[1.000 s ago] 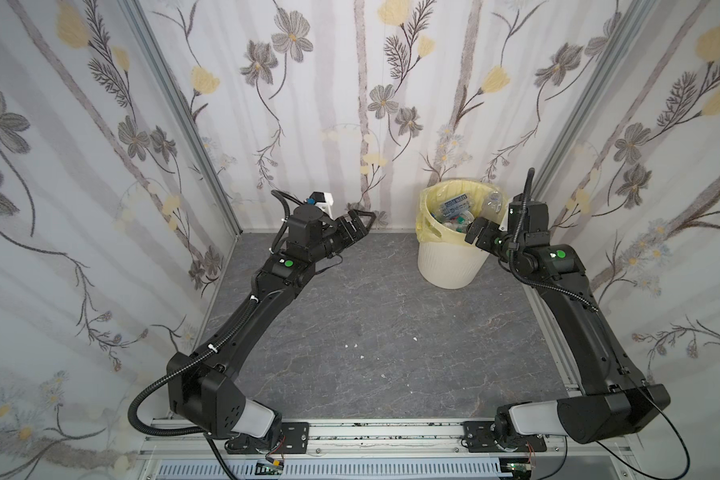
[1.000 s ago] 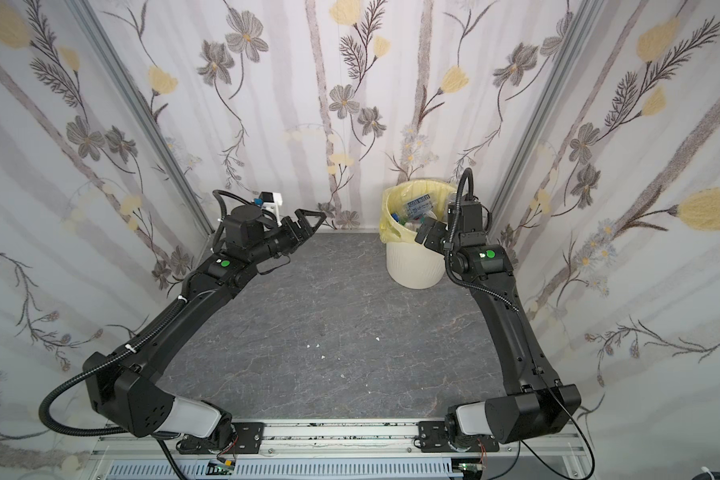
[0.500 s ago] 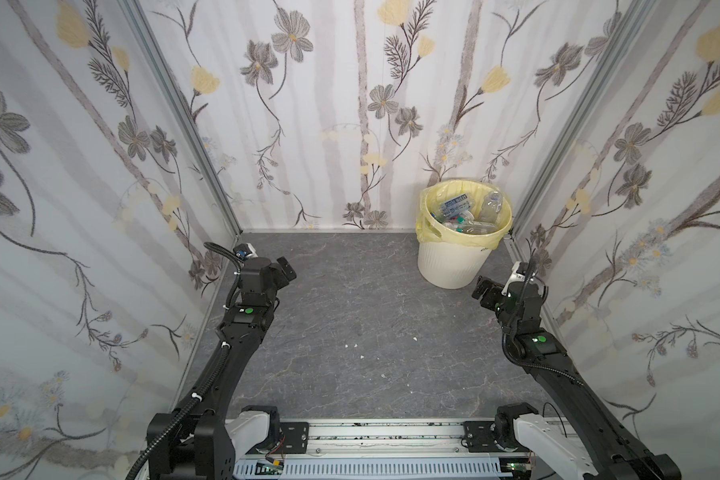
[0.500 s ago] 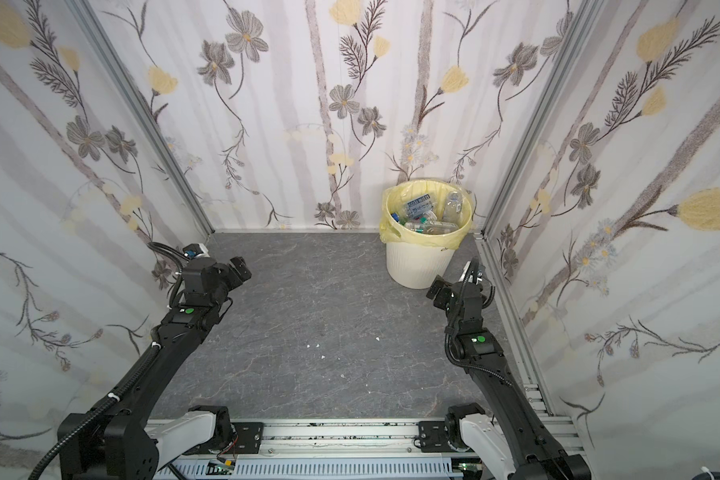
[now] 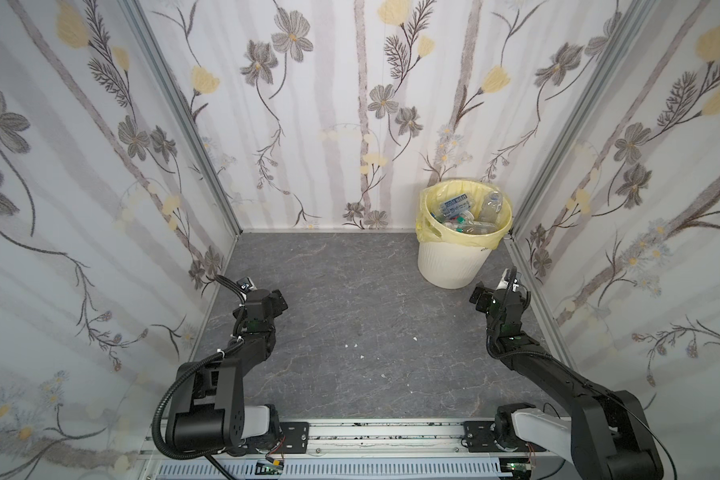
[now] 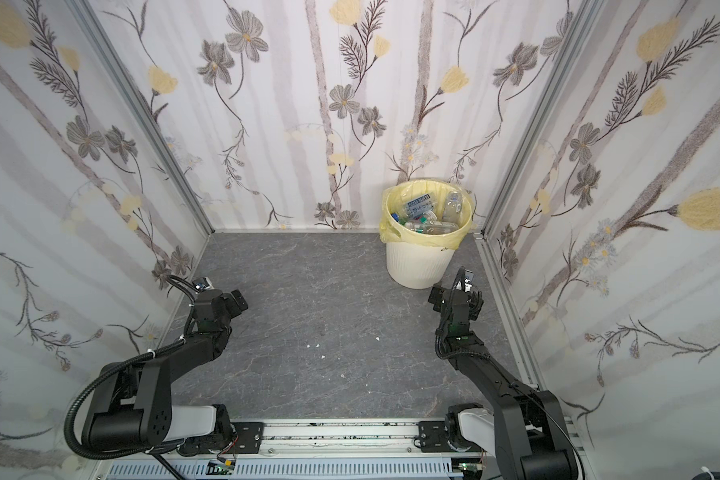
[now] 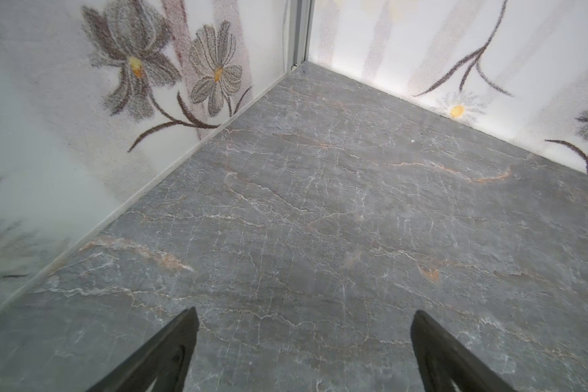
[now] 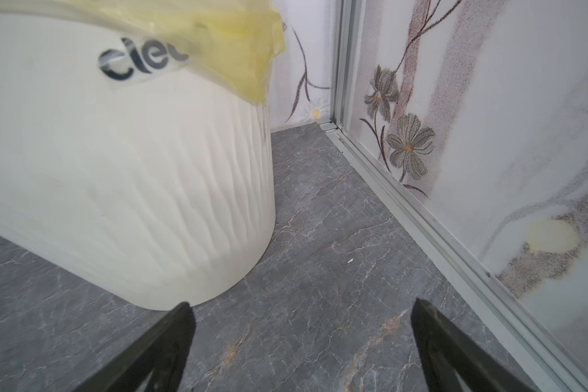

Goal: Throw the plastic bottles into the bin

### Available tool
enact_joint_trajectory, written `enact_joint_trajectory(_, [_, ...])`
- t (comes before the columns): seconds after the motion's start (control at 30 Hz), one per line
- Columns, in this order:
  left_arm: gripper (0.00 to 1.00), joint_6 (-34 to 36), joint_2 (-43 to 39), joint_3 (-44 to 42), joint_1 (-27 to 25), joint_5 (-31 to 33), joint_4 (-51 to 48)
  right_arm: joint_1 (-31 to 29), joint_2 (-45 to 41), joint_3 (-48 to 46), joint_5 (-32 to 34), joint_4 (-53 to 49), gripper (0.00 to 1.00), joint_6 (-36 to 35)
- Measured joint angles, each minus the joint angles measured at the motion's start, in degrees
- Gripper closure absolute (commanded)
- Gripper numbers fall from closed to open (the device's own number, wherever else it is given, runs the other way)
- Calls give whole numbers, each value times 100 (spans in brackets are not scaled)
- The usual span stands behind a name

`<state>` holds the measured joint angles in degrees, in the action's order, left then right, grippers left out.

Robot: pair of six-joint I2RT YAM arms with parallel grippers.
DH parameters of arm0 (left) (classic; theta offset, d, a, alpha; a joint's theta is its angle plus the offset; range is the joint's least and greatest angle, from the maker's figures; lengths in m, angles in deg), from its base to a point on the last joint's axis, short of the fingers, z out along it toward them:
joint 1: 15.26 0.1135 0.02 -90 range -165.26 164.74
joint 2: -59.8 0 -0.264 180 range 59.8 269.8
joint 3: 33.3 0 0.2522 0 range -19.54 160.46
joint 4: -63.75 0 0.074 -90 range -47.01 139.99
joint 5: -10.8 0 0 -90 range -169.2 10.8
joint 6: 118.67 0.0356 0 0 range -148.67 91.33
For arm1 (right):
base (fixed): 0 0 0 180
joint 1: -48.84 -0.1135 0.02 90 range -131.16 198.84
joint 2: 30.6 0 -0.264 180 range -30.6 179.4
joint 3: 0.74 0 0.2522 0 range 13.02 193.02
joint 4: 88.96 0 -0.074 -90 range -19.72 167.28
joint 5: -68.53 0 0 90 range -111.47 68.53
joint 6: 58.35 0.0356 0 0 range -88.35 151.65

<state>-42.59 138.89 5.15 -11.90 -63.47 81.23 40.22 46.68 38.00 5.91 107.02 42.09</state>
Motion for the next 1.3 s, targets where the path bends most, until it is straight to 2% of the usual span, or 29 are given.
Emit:
enact_joint_trajectory(0.27, [0,-111,535,-398,160,-59,1676,146,599,-304,-162,1591,0,-540])
enact_joint_trajectory(0.47, [0,-42,730,-269,164,-452,2059,352,811,-422,-525,2269,0,-645])
enact_joint_trajectory(0.63, [0,251,817,-234,46,-1047,2256,420,704,-798,-841,2774,0,-667])
enact_joint_trajectory(0.8, [0,566,835,-450,-173,-1300,2638,444,723,-1235,-962,3521,0,-664])
enact_joint_trajectory(0.9, [0,756,1025,-940,-262,-1438,3418,448,861,-1419,-962,3823,0,-669])
enact_joint_trajectory(1.0, [0,769,1123,-1370,-278,-1366,3917,450,866,-1429,-966,4135,0,-684])
enact_joint_trajectory(1.17, [0,767,1161,-1421,-289,-1128,4629,450,879,-1438,-966,4325,0,-699])
enact_joint_trajectory(1.3, [0,767,1163,-1421,-304,-1056,4811,450,879,-1438,-966,4332,0,-702])
